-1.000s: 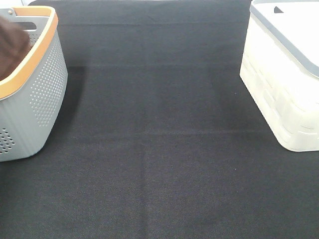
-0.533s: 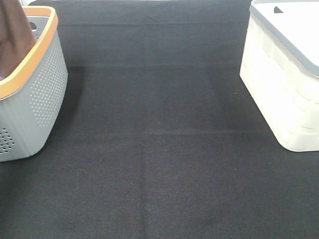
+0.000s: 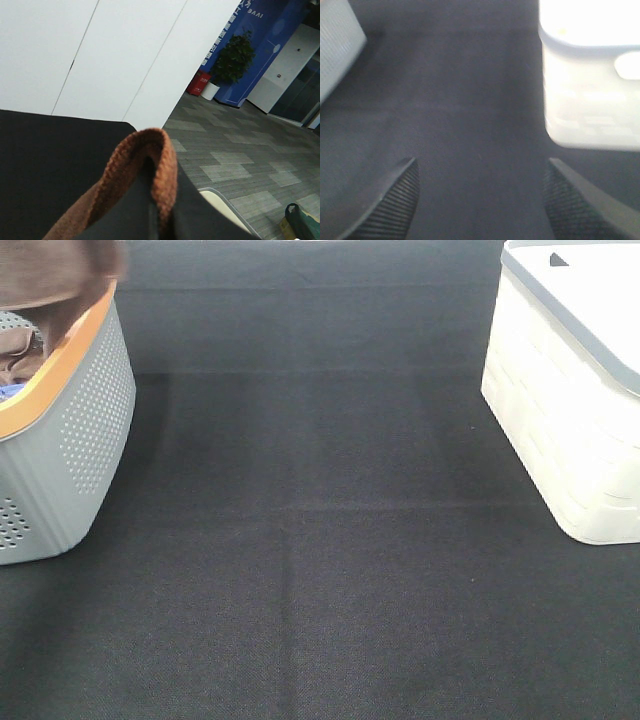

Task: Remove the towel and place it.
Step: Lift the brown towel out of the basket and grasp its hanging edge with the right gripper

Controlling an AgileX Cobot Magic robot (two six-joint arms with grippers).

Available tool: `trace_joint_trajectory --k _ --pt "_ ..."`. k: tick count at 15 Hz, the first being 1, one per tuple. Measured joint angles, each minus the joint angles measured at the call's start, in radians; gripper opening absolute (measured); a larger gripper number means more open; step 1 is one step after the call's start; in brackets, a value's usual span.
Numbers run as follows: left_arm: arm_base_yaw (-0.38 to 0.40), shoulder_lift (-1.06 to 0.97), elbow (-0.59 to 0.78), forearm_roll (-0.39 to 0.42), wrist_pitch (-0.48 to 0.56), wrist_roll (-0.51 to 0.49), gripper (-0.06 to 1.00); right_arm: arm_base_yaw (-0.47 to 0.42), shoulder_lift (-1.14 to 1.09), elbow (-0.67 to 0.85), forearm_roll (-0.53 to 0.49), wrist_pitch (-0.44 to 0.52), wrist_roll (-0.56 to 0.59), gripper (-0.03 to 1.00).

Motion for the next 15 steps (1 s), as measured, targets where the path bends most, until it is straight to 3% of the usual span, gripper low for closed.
trace_joint_trajectory --k 3,6,8,11,15 --pt "-0.099 0.000 0.000 -0.002 -0.074 0.047 0.00 0.023 0.138 -0.055 0.199 -0.119 -0.197 0.67" --pt "-0.193 0.026 0.000 -0.005 -0.125 0.065 0.00 0.144 0.311 -0.117 0.329 -0.203 -0.425 0.67" --pt "-0.266 0.071 0.000 -0.005 -0.161 0.090 0.00 0.245 0.510 -0.211 0.329 -0.244 -0.547 0.67" --pt "-0.340 0.113 0.000 -0.005 -0.208 0.098 0.00 0.359 0.726 -0.324 0.275 -0.304 -0.590 0.67" --pt "-0.439 0.152 0.000 0.002 -0.288 0.099 0.00 0.537 0.941 -0.363 0.213 -0.539 -0.599 0.66"
